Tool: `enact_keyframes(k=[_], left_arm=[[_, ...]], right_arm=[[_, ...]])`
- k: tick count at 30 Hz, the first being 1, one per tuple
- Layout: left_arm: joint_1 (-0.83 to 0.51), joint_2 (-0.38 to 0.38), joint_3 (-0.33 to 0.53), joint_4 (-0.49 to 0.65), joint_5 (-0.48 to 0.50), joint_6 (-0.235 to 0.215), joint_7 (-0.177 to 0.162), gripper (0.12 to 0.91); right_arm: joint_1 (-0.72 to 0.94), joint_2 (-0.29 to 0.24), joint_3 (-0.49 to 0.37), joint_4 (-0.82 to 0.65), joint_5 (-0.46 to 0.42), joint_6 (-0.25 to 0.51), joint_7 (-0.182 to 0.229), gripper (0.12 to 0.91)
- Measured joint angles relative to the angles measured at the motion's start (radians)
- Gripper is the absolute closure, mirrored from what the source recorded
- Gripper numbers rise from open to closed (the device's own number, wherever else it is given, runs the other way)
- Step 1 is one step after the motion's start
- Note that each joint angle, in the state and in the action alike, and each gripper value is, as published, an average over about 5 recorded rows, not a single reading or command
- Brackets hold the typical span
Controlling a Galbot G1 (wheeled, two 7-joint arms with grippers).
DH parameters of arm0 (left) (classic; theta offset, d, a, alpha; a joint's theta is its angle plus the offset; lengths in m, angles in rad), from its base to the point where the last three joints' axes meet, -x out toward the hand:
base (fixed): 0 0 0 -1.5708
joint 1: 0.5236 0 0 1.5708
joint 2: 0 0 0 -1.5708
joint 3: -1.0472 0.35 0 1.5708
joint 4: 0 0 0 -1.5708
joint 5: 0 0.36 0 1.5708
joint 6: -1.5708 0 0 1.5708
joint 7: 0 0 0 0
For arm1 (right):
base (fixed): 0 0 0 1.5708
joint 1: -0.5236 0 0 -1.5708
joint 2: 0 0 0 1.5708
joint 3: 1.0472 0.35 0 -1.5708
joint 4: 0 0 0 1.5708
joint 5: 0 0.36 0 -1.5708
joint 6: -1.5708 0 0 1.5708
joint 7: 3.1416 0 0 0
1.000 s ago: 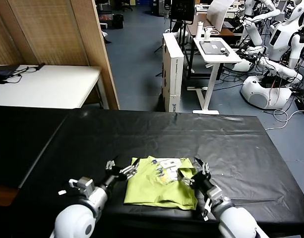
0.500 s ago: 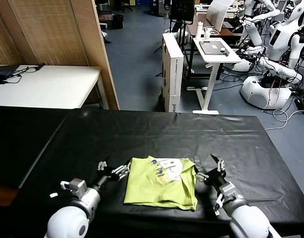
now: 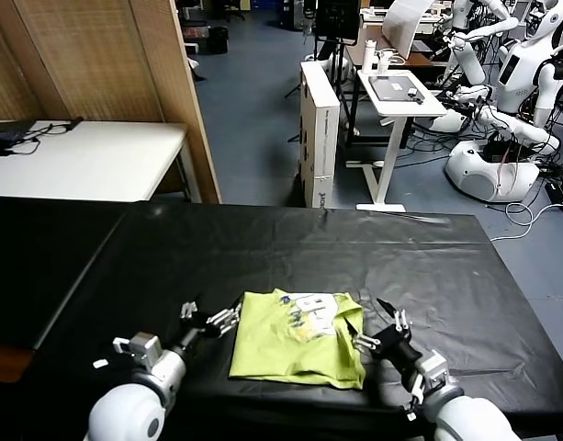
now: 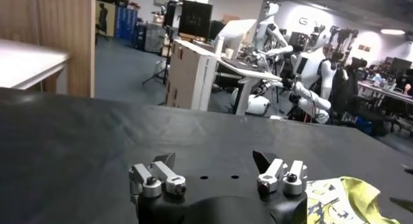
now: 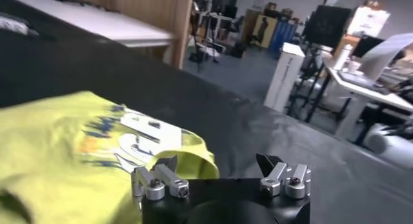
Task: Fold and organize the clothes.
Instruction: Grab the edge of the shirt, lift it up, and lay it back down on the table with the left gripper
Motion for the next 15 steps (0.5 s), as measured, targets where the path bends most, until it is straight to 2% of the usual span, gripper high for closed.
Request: enact_keyframes(k=[7,11,15], left_arm=[[0.015,-0.002,-0.009,-0.002,0.008,-0.002,0.001,0.123],[0.019,-0.007,-0.01,-0.005,0.011,-0.003,0.001,0.123],[0.021,-0.01,-0.011,-0.007,0.013,-0.004,0.002,0.123]], right_arm=[[0.05,0.019,-0.059,-0.027,-0.072,-0.047,0.0,0.118],[0.044,0.01,-0.053,-0.025,-0.106,-0.068,0.008,0.118],[0.028,-0.009,-0.026,-0.014,-0.104,-0.071,0.019,0.118]])
